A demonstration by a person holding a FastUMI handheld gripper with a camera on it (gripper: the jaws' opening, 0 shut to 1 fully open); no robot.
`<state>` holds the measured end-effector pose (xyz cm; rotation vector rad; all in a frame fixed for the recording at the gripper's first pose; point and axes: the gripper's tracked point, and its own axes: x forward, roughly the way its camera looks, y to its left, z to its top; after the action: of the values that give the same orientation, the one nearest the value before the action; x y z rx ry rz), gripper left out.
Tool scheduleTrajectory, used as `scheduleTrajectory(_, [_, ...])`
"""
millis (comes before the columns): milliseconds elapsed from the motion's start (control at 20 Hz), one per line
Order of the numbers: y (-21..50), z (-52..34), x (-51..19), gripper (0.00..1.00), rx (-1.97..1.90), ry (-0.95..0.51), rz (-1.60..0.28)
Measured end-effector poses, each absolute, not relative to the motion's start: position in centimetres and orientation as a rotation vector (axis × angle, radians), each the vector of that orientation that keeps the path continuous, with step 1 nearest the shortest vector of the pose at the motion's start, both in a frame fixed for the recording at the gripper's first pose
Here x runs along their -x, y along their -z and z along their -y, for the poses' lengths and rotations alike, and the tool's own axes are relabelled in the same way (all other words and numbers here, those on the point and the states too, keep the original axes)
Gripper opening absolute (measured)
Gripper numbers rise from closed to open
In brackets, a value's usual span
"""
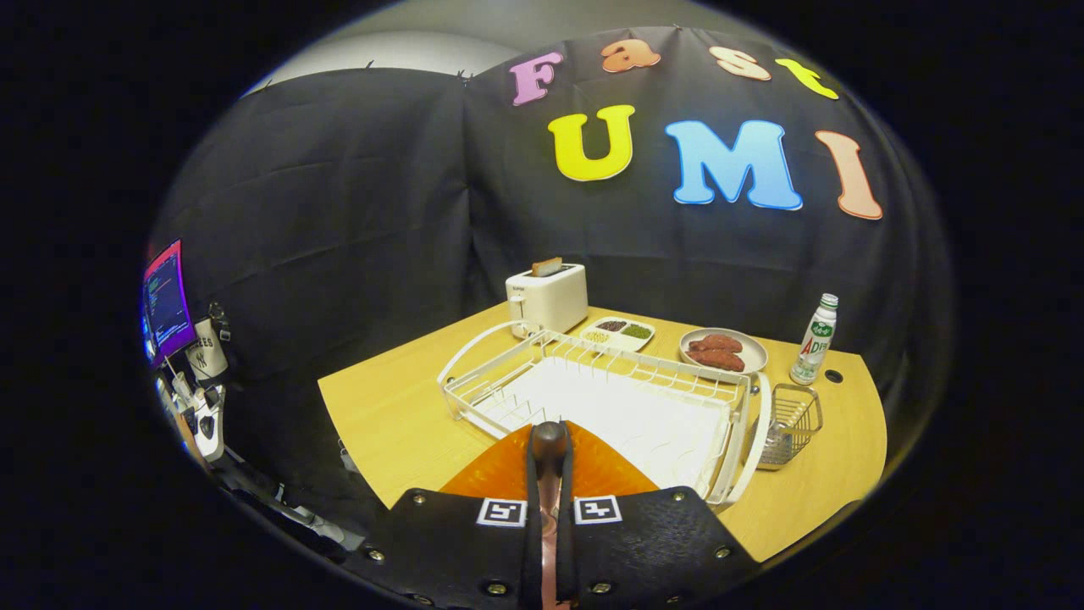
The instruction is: Take the plate from the dish rack, then take the spoon from the basket and place it into the plate.
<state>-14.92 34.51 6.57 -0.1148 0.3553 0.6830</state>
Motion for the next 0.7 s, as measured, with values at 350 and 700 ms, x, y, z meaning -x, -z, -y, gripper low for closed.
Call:
scheduleTrajectory(350, [-4.0, -36.1, 16.8, 0.06, 0.151, -0.701, -0.383])
scheduleTrajectory(700, [-3.8, -36.7, 17.0, 0.06, 0.134, -0.702, -0.39])
